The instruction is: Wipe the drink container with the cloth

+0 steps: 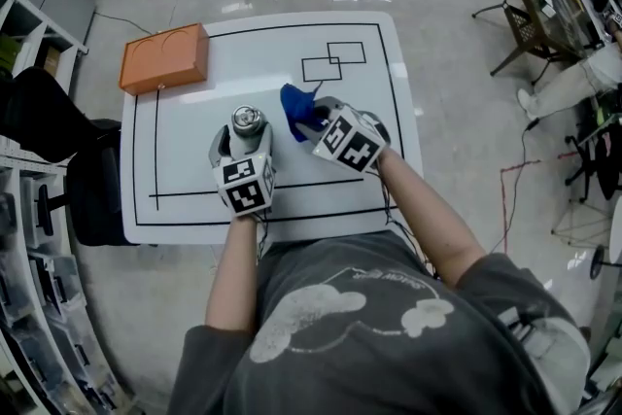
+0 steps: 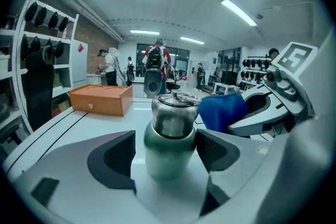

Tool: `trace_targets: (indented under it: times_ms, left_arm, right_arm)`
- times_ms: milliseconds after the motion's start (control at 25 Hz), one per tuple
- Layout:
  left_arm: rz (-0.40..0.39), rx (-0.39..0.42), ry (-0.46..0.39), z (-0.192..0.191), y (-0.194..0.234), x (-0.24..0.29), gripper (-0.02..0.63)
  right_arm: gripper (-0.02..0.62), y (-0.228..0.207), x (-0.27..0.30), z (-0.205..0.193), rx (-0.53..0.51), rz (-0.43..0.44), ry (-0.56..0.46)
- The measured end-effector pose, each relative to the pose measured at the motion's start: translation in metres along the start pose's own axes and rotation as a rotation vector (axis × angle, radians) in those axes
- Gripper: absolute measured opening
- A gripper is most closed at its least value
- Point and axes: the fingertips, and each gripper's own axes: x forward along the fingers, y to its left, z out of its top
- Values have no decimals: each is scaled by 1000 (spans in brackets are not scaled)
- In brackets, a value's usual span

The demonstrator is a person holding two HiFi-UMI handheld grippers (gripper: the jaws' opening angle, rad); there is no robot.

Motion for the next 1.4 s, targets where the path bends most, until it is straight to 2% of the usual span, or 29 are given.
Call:
trace_targets:
  times_ms: [120,160,280,680,920,1160,1280,1400]
  left_arm:
    - [-1,-17,23,-2,-3,4,346]
    - [-10,-16,25,-2,-4,3,324]
    - [-63,14,22,-1,-6,2,321]
    - [-374,210,85,-1,-12,-1,321]
    - [-625,380,135,-2,-7,-3,321]
    - [-864,531,184,-2,-4,-5,321]
    - [-955,596,200,-2,-2,-6,321]
    - [-1011,626,199,-1,-2,-6,321]
  right_arm:
    - [43,-1,-3,0,-6,-1,-2]
    - [44,-1,-3,1,-12,2,-5]
    - [43,1,-6,8,-48,31,-17]
    - [43,3,1,42,-187,163,-32]
    - [43,14,15,61,-227,265,-36]
    - [43,20,30,67,-270,329,0]
    - [43,17,41,61,-295,331,44]
    - [43,13,54,51,-333,313,107]
